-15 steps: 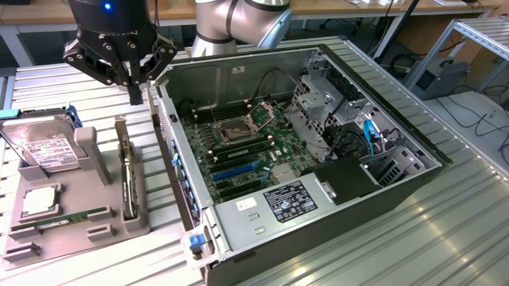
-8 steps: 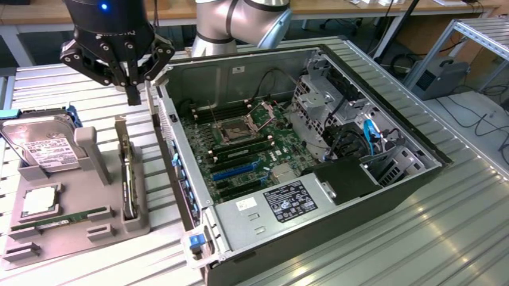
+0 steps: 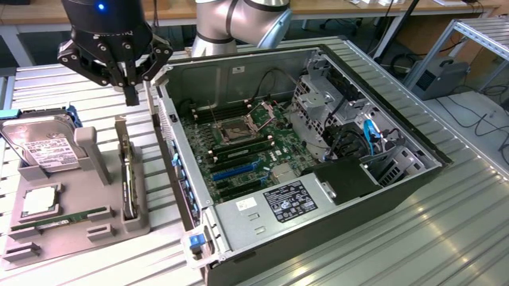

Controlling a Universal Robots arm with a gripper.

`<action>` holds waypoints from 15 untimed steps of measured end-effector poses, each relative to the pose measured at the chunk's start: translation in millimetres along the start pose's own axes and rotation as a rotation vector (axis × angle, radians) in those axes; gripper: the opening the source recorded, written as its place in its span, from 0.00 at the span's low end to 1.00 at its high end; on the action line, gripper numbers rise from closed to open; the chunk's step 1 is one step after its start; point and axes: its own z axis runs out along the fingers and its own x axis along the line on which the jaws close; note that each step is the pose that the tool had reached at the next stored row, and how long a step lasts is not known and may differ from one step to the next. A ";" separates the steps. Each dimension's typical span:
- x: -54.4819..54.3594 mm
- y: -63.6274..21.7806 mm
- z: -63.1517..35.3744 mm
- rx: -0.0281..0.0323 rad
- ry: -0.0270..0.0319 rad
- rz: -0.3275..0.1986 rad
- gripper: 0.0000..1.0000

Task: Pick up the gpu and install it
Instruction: 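Reach for the gpu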

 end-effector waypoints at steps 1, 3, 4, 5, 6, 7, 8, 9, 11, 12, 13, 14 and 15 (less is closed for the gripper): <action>3.4 -0.5 -0.1 0.0000 0.0000 0.000 0.11; 9.5 -2.0 -0.3 0.0001 0.0000 0.000 0.11; 10.9 -3.1 -0.3 0.0000 0.0000 0.000 0.11; 10.2 -12.7 -0.7 0.0001 0.0001 0.000 0.11; 9.9 -19.4 -1.0 0.0001 0.0000 0.000 0.11; 10.0 -25.1 -1.3 0.0002 0.0001 0.000 0.11; 10.0 -26.3 -1.3 0.0001 0.0000 0.000 0.11; 10.0 -27.5 -1.3 0.0002 0.0000 0.000 0.11; 10.1 -32.2 -1.5 0.0001 0.0000 0.000 0.11; 10.1 -33.7 -1.6 0.0002 0.0001 0.000 0.11; 10.1 -34.7 -1.6 0.0001 0.0000 0.000 0.11; 10.0 -36.7 -1.7 0.0002 0.0001 0.000 0.11; 10.1 -38.4 -1.8 0.0002 0.0001 0.000 0.11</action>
